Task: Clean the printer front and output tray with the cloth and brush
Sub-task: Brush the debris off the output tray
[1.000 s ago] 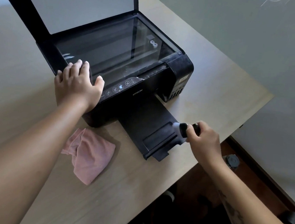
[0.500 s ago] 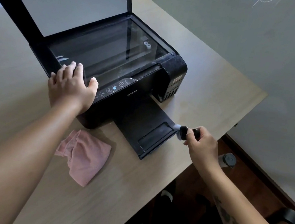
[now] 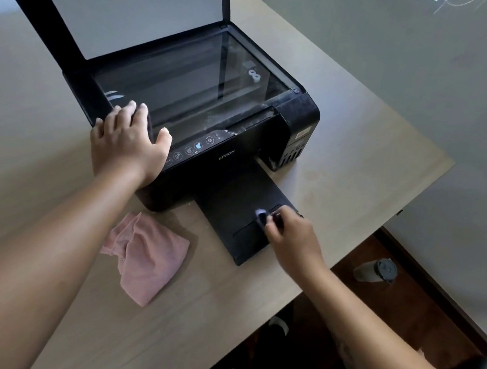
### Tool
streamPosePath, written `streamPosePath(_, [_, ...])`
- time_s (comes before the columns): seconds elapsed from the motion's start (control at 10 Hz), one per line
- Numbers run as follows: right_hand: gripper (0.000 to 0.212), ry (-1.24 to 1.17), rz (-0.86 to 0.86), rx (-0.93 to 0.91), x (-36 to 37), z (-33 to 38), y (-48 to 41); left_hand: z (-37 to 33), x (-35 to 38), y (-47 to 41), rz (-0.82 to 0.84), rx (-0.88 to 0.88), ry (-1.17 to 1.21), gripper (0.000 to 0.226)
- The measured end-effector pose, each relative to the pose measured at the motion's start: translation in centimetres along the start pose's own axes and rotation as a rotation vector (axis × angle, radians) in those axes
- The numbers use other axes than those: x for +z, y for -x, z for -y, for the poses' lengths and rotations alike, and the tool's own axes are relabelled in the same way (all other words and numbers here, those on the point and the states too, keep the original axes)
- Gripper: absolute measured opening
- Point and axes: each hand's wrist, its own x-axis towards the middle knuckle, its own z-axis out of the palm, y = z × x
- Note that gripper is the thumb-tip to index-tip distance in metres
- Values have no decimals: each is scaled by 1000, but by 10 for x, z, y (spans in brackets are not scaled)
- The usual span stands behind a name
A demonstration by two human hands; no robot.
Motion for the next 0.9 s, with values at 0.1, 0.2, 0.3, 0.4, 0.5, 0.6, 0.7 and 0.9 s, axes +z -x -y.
streamPosePath(0.1, [23,-1,210,-86,18,13,10,0,0,0,0,-1,-2,68])
streamPosePath(0.2, [23,-77,159,-29,7,4,0,-1,0,0,3,-1,2,68])
streamPosePath(0.3, [19,31,-45,50,-23,-10,-17,-1,1,0,1,-3,0,69])
streamPosePath(0.4, [8,54,-68,-34,-43,-8,-30,0,1,-1,2,-4,-3,69])
streamPosePath(0.5, [4,87,155,-188,-49,5,-38,0,1,0,5,-8,-4,69])
streamPosePath(0.6, [11,295,376,-277,-42,17,-54,-1,1,0,8,-6,-2,69])
streamPosePath(0.7, [19,460,478,-265,-31,30,-77,0,1,-1,5,-6,-9,69])
streamPosePath(0.9, [28,525,546,-231,-23,54,-83,0,1,0,2,-4,-11,69])
